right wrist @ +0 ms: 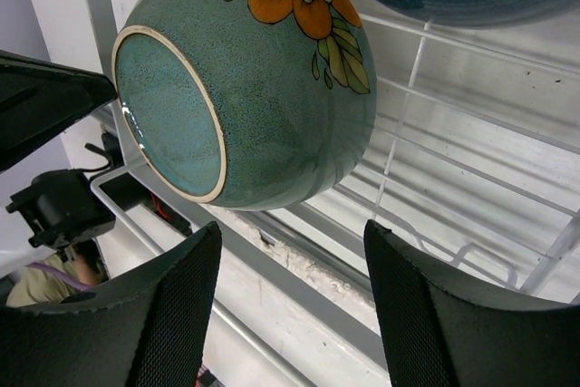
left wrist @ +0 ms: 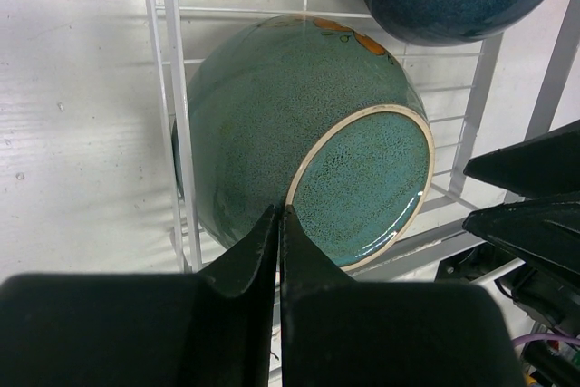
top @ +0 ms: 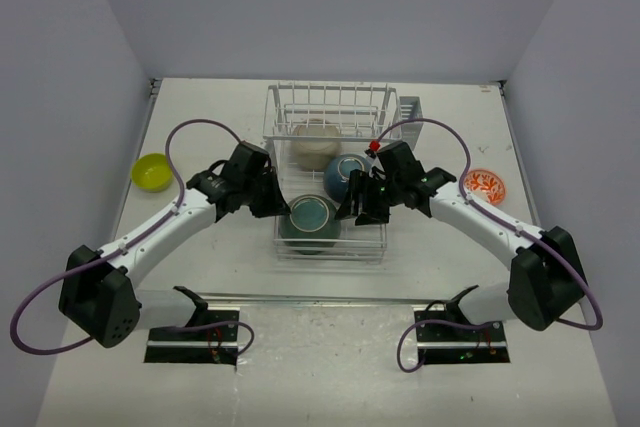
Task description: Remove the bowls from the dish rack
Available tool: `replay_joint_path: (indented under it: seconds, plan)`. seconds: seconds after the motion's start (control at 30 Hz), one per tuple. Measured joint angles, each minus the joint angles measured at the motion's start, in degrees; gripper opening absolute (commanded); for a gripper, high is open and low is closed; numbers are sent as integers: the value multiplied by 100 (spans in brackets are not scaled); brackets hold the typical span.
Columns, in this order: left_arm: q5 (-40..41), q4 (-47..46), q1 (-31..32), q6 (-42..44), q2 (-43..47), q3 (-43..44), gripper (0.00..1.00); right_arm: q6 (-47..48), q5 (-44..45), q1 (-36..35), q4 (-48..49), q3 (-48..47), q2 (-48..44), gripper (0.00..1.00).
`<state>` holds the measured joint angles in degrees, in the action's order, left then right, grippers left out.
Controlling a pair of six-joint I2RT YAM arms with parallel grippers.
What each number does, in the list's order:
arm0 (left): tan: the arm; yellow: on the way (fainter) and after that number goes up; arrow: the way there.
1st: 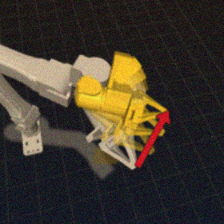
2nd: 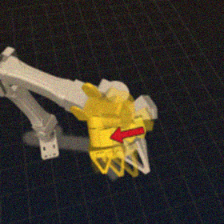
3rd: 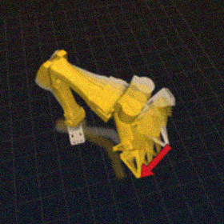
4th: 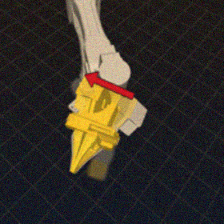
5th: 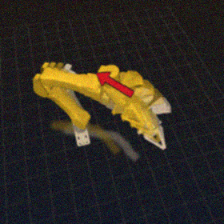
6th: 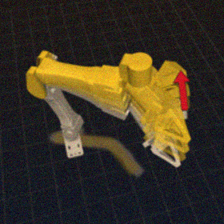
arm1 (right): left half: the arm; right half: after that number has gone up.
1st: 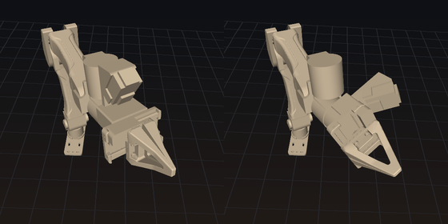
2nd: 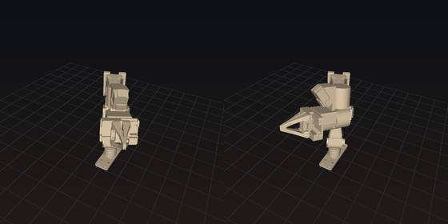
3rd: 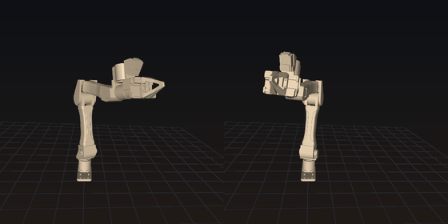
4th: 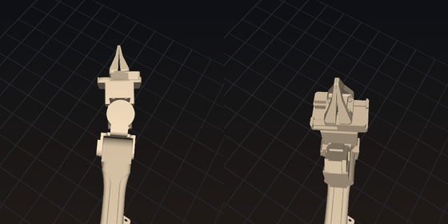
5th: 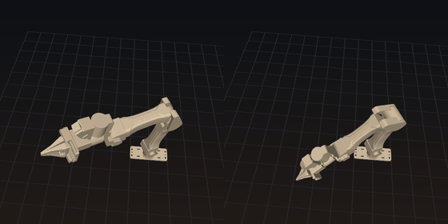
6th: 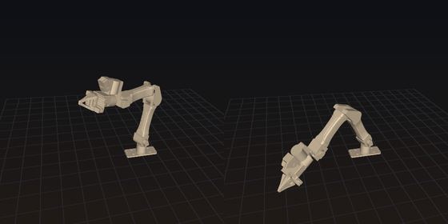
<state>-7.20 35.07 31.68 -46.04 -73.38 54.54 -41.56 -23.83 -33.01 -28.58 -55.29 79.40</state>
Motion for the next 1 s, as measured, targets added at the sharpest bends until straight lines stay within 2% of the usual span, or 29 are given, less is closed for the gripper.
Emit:
replay_joint_path:
  seconds: [0.5,0.6,0.8,1.0]
  plan:
    - [44,46,2,-140,0,2,0,-52,-229,0,293,0,166,69]
    - [44,44,2,-140,4,0,0,-81,-299,-7,363,0,243,85]
    - [57,46,2,-140,17,-7,0,-111,-341,-33,435,2,297,94]
    - [302,424,-9,-90,-20,-160,0,-129,-450,-33,680,103,319,96]
